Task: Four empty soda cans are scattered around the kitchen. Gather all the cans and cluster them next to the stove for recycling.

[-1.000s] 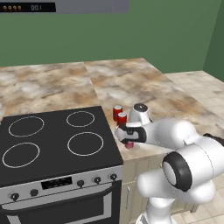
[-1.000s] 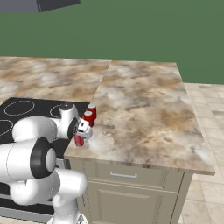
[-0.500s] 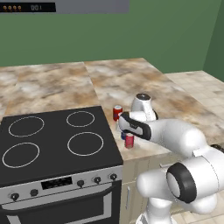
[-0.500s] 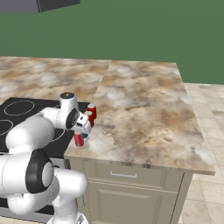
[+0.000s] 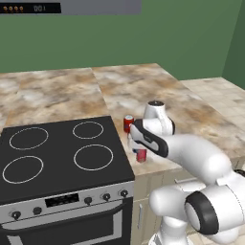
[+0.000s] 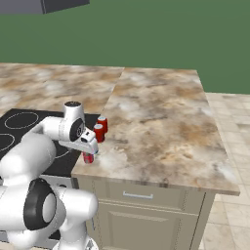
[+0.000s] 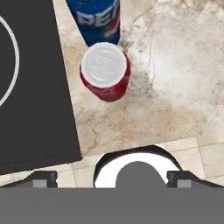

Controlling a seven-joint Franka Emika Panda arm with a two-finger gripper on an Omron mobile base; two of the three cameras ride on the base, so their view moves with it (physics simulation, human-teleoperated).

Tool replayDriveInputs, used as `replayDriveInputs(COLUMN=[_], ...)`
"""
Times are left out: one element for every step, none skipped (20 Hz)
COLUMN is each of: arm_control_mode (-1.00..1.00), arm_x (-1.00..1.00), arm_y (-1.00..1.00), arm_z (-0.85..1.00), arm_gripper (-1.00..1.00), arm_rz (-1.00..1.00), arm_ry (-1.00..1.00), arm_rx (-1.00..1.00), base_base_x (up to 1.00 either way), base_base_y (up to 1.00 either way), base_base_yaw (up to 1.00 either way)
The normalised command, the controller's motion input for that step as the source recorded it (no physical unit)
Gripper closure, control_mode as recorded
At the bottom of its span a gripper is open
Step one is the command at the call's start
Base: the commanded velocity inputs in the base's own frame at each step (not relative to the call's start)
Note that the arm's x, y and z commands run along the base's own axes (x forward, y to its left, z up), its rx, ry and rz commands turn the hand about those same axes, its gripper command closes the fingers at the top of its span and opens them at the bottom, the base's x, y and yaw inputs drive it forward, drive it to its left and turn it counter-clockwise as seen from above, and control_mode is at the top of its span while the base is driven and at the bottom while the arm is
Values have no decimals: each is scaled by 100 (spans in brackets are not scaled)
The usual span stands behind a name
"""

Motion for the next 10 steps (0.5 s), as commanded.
replayDriveInputs(arm_control_mode=[-100,-100,-100,-100,-100,-100,-100,-100,-100,-100], arm_x=[-64,-66,-66,-71,-71,-68,-62,-57,-50,-45], arm_y=[0,4,1,0,0,0,0,0,0,1], arm_z=[-3,-2,-3,-8,-11,-15,-17,-20,-21,-21], arm_gripper=[-100,-100,-100,-100,-100,-100,-100,-100,-100,-100], arm_rz=[-3,-4,-4,-4,-5,-4,-3,-3,-3,-2], arm_ry=[4,2,0,0,-4,-4,-3,-3,-1,-1], arm_rx=[0,0,0,0,0,0,0,0,0,0], base_base_x=[0,0,0,0,0,0,0,0,0,0], base_base_y=[0,0,0,0,0,0,0,0,0,0], base_base_yaw=[0,0,0,0,0,0,0,0,0,0])
